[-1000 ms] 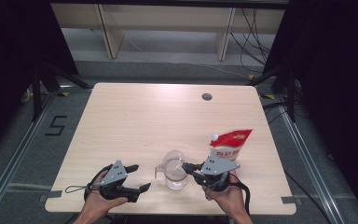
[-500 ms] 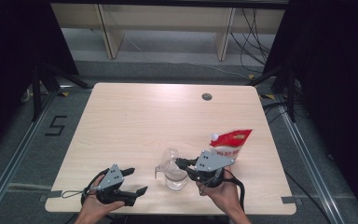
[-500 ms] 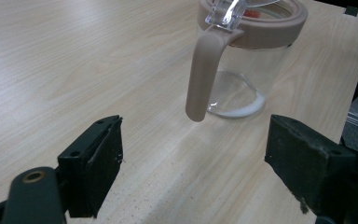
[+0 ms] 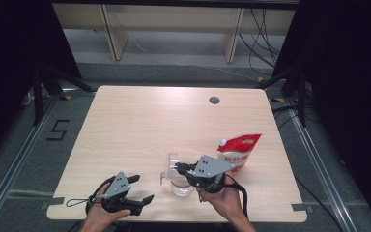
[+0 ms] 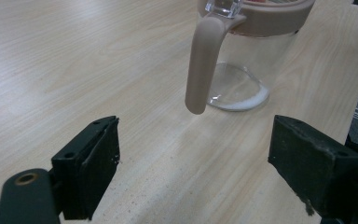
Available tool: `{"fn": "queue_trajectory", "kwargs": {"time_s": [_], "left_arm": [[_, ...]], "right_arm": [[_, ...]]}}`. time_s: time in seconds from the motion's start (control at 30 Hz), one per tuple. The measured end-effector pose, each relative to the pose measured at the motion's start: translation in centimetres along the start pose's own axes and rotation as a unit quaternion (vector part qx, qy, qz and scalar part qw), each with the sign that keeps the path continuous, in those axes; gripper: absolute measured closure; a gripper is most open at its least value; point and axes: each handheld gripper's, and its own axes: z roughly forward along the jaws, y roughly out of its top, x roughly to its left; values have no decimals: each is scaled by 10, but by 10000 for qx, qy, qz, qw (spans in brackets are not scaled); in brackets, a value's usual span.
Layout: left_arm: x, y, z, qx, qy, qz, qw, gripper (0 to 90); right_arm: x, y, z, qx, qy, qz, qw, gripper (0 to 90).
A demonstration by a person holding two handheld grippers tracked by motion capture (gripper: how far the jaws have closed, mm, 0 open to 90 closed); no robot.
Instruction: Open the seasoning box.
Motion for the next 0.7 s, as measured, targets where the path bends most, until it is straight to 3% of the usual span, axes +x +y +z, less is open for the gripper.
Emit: {"fn": "queue_trajectory", "kwargs": {"time_s": [0.03, 0.07, 0.13, 0.17, 0.3, 0.43, 0.47, 0.53, 0.6, 0.7], "left_arm": [[2, 0, -1, 68, -4, 62, 10000, 160], [0, -1, -1, 47, 61, -129, 9999, 160], [2, 0, -1, 64, 60, 60, 9999, 161], [0, -1, 0, 50, 49, -96, 9999, 162], [-2, -1, 1, 54, 30, -125, 9999, 162], [0, -1, 1, 159, 60, 16, 9999, 162], [-1, -1, 1, 97, 21, -46, 9999, 162], [-1, -1, 0, 111, 36, -26, 9999, 162], [0, 0, 0, 115, 14, 139, 9998, 162], [-1, 0, 1, 117, 32, 118, 9999, 162]], "right_arm": [[1, 1, 2, -14, 47, -16, 10000, 865], [2, 2, 3, -10, 57, -43, 10000, 865], [4, 4, 6, -12, 75, -71, 9999, 865], [6, 4, 8, -24, 99, -62, 9999, 865], [10, 7, 14, 5, 184, -98, 9998, 861], [13, 8, 19, 55, 270, -135, 9995, 848], [14, 7, 19, 66, 286, -144, 9995, 840], [13, 6, 16, 45, 314, -138, 9994, 818], [11, 2, 10, 18, 309, -114, 9995, 789], [4, -8, -5, -86, 287, -14, 9995, 754]]}}
